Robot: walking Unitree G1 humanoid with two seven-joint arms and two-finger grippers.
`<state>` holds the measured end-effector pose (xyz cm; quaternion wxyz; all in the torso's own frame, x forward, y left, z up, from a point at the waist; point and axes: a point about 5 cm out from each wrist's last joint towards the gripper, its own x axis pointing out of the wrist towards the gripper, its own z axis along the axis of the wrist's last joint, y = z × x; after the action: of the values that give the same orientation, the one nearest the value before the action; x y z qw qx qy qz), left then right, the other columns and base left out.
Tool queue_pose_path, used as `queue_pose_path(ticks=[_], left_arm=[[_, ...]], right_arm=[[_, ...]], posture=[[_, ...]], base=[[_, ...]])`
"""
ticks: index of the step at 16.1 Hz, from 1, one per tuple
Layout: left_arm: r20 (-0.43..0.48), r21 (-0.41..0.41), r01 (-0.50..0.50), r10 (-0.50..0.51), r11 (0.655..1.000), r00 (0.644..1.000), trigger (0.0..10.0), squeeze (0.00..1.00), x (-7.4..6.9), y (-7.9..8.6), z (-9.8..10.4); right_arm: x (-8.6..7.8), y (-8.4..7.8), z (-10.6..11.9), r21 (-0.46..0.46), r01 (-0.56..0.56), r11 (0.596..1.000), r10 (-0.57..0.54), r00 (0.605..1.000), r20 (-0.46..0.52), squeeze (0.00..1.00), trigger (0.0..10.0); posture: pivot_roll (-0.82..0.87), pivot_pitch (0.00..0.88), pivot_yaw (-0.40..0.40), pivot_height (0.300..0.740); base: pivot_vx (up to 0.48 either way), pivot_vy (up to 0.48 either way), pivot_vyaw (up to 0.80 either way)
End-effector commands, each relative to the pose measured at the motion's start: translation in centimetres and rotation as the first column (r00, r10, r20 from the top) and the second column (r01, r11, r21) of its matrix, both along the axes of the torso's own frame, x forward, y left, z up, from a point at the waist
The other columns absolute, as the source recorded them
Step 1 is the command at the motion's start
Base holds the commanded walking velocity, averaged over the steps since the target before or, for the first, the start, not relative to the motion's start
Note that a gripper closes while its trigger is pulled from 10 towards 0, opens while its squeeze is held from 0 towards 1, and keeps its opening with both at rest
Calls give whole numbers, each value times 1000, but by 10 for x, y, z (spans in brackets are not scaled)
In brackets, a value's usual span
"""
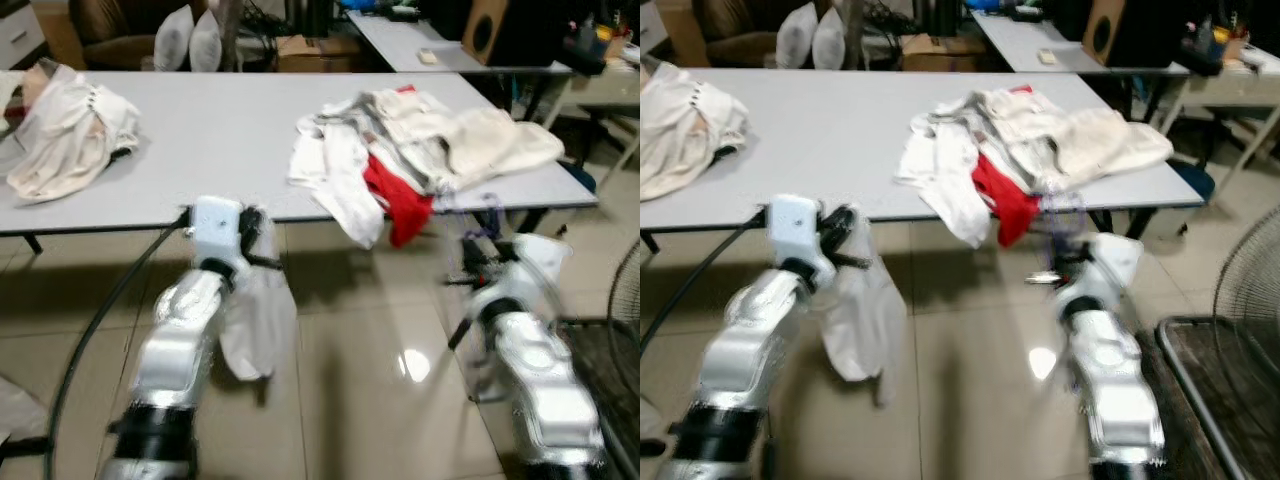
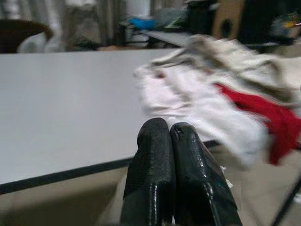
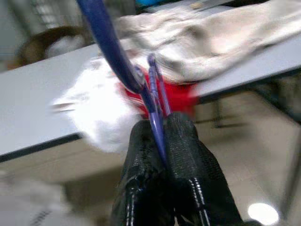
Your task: Hang hanger
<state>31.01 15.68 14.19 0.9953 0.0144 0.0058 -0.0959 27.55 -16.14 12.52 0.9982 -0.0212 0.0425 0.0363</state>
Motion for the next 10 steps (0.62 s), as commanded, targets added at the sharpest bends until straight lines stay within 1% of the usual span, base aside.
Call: queue_pose_path(ticks=[1, 2, 3, 4, 5, 7, 8, 10], left_arm=[[44, -13, 27, -26, 1000, 999, 10000, 0, 3, -9, 11], [46, -13, 24, -24, 1000, 999, 10000, 0, 3, -7, 12], [52, -9, 18, -17, 1000, 998, 10000, 0, 3, -5, 14], [59, -5, 5, -5, 1000, 998, 10000, 0, 3, 0, 16], [68, 0, -7, 7, 1000, 998, 10000, 0, 3, 6, 20], [82, 22, -20, 18, 1000, 996, 10000, 0, 3, 14, 25], [89, 32, -24, 21, 999, 996, 10000, 0, 3, 18, 28], [90, 38, -24, 20, 999, 996, 10000, 0, 4, 19, 29]], right_arm=[[-1, -4, 10, 5, -31, 1000, 31, 998, 51, 0, 10000], [-1, 1, 12, 7, -74, 997, 74, 995, 60, 0, 10000], [-3, 9, 13, -12, -152, 988, 153, 987, 48, 0, 10000], [-3, 15, 13, -106, -201, 974, 207, 977, 44, 0, 10000], [-5, 22, 14, -135, -256, 957, 264, 963, 46, 0, 10000], [-8, 31, 15, -88, -330, 940, 335, 940, 56, 0, 10000], [-10, 35, 16, -84, -363, 928, 369, 927, 66, 0, 10000], [-12, 36, 17, -82, -372, 925, 378, 923, 70, 0, 10000]], posture=[[-67, 0, -21, 740], [-66, 0, -20, 740], [-64, 0, -23, 740], [-61, 0, -25, 740], [-56, 0, -27, 740], [-51, 0, -29, 740], [-49, 0, -27, 740], [-49, 0, -26, 740]], base=[[360, 0, 0], [364, 0, 0], [364, 0, 0], [360, 0, 800], [364, 0, 800], [366, 0, 800], [368, 0, 800], [364, 0, 800]])
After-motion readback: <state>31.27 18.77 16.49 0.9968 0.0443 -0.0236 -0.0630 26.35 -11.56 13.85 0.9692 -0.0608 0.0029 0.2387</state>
